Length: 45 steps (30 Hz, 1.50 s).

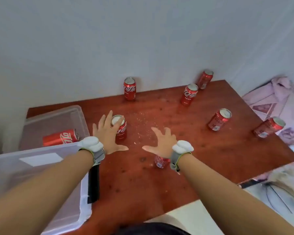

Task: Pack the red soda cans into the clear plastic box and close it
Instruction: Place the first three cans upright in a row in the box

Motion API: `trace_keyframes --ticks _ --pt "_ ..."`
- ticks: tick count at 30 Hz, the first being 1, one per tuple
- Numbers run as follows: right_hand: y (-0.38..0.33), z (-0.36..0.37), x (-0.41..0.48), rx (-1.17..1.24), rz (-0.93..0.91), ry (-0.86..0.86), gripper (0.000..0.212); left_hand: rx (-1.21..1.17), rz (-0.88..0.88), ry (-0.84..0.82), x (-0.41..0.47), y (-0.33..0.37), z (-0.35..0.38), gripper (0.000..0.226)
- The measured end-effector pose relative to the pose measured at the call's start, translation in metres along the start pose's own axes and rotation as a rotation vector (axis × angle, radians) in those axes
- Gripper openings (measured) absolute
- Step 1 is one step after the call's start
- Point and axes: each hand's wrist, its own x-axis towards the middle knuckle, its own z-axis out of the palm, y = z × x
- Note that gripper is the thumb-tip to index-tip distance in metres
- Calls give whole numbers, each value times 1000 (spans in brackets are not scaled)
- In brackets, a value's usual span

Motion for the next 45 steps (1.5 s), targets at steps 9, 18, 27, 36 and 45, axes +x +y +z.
trace_keyframes --ticks 9,18,27,36,45 --pt "9 6 46 -248 -170 -88 24 -220 -336 32 70 21 18 80" --pt "-3 -2 109 -267 -184 -300 27 -370 -289 88 26 22 -3 61" --pt "-78 0 86 -474 -275 -304 34 -652 -322 181 -73 -54 -88 60" --pt "-222 -43 -30 116 -524 187 30 -938 -426 269 -146 -159 -93 72" --pt "-275 66 -19 -369 -717 111 29 -641 -311 355 -134 -190 -35 65"
